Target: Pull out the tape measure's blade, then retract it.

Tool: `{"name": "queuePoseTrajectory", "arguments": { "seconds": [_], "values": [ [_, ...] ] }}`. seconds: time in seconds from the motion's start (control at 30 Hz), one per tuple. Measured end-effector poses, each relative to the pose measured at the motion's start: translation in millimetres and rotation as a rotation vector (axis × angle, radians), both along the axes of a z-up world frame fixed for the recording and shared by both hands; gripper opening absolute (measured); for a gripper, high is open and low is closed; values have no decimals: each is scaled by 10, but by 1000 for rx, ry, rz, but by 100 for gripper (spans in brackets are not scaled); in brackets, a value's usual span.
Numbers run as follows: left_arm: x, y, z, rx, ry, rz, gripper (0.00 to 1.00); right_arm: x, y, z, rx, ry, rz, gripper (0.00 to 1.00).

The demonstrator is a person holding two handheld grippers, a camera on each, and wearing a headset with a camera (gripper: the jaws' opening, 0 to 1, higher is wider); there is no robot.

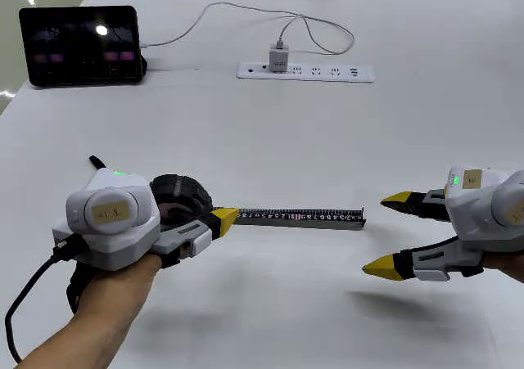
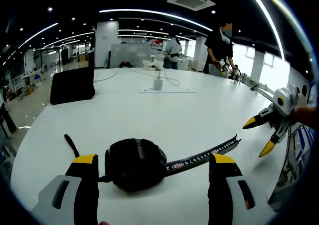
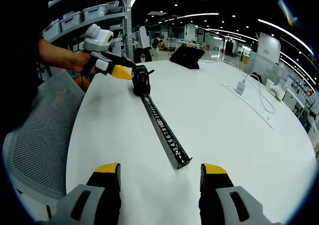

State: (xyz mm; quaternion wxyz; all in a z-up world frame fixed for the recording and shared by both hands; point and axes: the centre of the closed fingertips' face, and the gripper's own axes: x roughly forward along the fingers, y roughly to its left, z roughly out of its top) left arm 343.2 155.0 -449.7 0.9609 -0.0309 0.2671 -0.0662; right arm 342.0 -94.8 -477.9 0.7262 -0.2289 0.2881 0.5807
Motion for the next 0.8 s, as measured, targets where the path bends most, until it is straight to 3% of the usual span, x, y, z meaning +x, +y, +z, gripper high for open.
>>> {"name": "queuePoseTrajectory", "arguments": {
  "seconds": [0.27,0.8],
  "values": [
    [30,49,-71,-7,32,49,81,134,11,-28,-17,-10,44,54],
    [136,150,-151,-35,74,124,69,257,60,-176,-85,-42,168,34]
  ]
}}
